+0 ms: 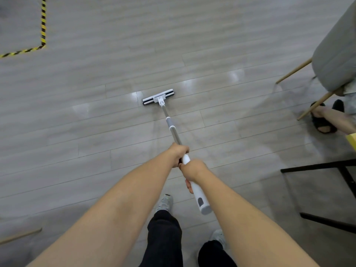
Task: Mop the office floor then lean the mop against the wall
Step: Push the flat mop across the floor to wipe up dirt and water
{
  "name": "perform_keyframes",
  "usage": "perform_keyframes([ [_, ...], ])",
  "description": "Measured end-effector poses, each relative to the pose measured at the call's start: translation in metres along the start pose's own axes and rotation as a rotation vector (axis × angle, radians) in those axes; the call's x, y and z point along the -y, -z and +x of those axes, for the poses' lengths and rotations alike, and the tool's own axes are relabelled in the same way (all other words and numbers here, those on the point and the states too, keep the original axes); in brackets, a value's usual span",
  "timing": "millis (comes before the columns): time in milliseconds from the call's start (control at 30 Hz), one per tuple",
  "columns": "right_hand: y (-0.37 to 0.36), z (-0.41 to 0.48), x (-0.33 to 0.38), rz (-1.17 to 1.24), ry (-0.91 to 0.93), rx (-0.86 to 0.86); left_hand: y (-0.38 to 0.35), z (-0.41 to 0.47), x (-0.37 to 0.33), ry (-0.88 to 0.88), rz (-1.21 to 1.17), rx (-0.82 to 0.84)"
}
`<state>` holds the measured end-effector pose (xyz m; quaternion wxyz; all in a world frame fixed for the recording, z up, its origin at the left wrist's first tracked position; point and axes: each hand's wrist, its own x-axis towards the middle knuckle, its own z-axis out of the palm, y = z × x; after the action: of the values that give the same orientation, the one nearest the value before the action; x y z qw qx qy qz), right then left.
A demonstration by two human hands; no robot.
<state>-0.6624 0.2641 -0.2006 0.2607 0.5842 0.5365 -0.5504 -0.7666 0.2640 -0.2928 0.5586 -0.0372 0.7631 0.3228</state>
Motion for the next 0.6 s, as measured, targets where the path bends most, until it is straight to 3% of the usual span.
perform_keyframes([
  [300, -0.021, 0.038, 0.084, 0.085, -0.017, -0.008, 0.072, 0.053, -0.05, -0.007, 0.017, 0.096],
  [600, -0.049, 0.023, 0.029, 0.114, 0.021, 0.013, 0.06, 0.036, 0.005, -0.059, 0.11, -0.003],
])
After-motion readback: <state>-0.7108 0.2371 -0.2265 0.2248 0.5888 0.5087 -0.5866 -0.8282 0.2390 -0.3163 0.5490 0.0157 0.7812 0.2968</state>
